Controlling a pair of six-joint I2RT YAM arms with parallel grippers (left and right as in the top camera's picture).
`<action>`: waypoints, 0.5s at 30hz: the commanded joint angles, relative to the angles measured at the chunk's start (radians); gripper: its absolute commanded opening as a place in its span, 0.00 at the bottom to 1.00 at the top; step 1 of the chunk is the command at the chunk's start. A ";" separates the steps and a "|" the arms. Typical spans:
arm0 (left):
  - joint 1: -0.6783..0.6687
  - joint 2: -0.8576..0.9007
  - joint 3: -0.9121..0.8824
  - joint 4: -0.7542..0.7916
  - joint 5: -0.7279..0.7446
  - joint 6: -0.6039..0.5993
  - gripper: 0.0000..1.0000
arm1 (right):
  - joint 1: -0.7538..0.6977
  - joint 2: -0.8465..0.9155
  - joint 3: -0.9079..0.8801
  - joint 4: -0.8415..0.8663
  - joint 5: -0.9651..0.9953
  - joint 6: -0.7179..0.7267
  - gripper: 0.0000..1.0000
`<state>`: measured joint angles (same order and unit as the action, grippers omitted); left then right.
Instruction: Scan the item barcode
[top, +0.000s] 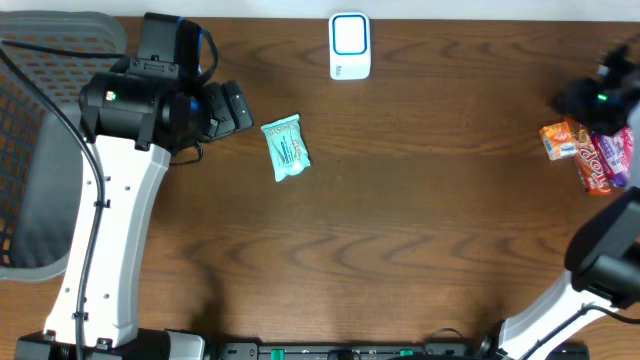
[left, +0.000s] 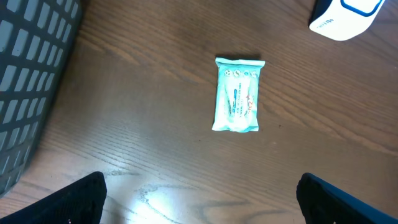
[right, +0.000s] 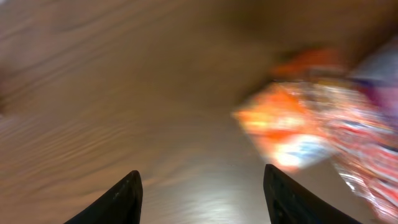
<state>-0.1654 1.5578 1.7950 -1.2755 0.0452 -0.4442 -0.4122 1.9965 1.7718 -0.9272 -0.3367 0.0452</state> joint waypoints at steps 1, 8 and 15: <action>0.003 0.007 0.002 -0.001 -0.016 0.006 0.98 | 0.119 0.006 0.000 -0.023 -0.266 0.010 0.58; 0.003 0.007 0.002 -0.001 -0.016 0.006 0.98 | 0.422 0.049 -0.003 -0.024 -0.312 0.055 0.91; 0.003 0.007 0.002 -0.001 -0.016 0.006 0.98 | 0.750 0.222 -0.003 0.085 -0.309 0.159 0.99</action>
<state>-0.1654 1.5581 1.7950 -1.2755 0.0452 -0.4442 0.2333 2.1304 1.7718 -0.8799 -0.6231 0.1116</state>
